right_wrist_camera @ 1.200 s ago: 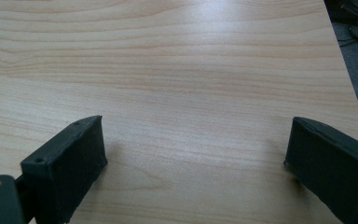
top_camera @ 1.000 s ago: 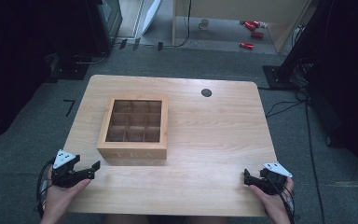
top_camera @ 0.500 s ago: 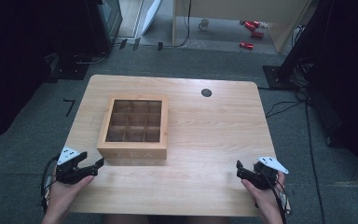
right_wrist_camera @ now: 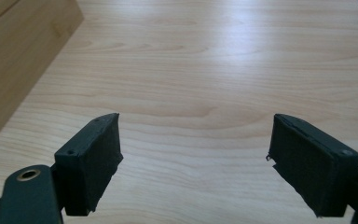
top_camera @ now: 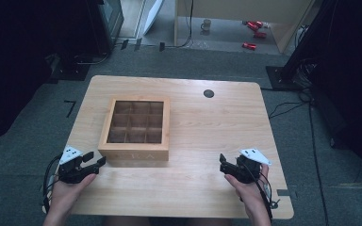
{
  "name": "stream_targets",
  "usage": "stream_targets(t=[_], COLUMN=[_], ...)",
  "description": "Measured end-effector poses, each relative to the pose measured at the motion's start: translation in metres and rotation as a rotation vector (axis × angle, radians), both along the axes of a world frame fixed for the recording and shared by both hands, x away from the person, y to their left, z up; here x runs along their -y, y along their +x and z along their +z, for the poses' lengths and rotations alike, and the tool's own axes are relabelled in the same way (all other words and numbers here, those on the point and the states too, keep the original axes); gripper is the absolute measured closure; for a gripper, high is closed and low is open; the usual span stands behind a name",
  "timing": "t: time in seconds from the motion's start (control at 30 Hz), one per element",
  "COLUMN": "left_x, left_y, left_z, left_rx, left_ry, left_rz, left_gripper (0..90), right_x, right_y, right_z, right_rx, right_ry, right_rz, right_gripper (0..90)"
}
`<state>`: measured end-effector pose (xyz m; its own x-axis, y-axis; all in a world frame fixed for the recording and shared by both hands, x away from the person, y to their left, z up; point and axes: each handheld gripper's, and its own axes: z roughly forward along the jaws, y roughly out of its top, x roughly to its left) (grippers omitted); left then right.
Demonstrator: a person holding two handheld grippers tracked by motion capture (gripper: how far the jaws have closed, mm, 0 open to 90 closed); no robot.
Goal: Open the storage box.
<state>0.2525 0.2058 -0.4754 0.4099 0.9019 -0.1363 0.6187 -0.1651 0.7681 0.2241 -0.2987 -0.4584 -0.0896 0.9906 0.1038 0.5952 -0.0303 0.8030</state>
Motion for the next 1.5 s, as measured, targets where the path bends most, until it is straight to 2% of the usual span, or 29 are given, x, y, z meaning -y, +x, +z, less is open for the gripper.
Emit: stream_targets(t=[0.1,0.23,0.27,0.63,0.73,0.9,1.0,1.27,1.5], left_x=[0.001,0.001,0.001,-0.001,0.000,0.002,0.000,0.001,-0.002], left_y=[0.000,0.001,0.001,0.003,0.004,0.005,0.006,0.007,0.008], left_z=[0.000,0.001,0.001,0.002,0.002,0.002,0.002,0.002,0.002], left_rx=[-0.001,0.000,0.002,-0.002,-0.002,-0.009,-0.014,-0.004,0.002], left_ry=[0.003,-0.011,-0.018,-0.054,-0.070,-0.095,-0.113,-0.112,-0.140], left_rz=[-0.001,-0.006,0.002,0.007,0.004,-0.011,-0.005,0.007,-0.002], left_gripper=[46.7,49.1,48.9,53.5,56.2,60.8,62.8,63.4,64.6], right_x=[-0.012,-0.024,-0.033,-0.073,-0.089,-0.105,-0.118,-0.142,-0.158], right_y=[0.004,0.008,0.010,0.020,0.023,0.025,0.027,0.028,0.027], right_z=[0.005,0.008,0.010,0.011,0.010,0.009,0.006,0.002,-0.002], right_rx=[0.009,0.016,0.017,0.020,0.013,0.015,0.007,0.004,0.000], right_ry=[-0.001,0.002,0.007,0.029,0.029,0.027,0.043,0.065,0.059], right_rz=[0.020,0.042,0.057,0.115,0.139,0.171,0.187,0.228,0.263], right_gripper=[16.7,16.8,16.8,17.3,17.4,17.5,17.7,17.8,17.8])
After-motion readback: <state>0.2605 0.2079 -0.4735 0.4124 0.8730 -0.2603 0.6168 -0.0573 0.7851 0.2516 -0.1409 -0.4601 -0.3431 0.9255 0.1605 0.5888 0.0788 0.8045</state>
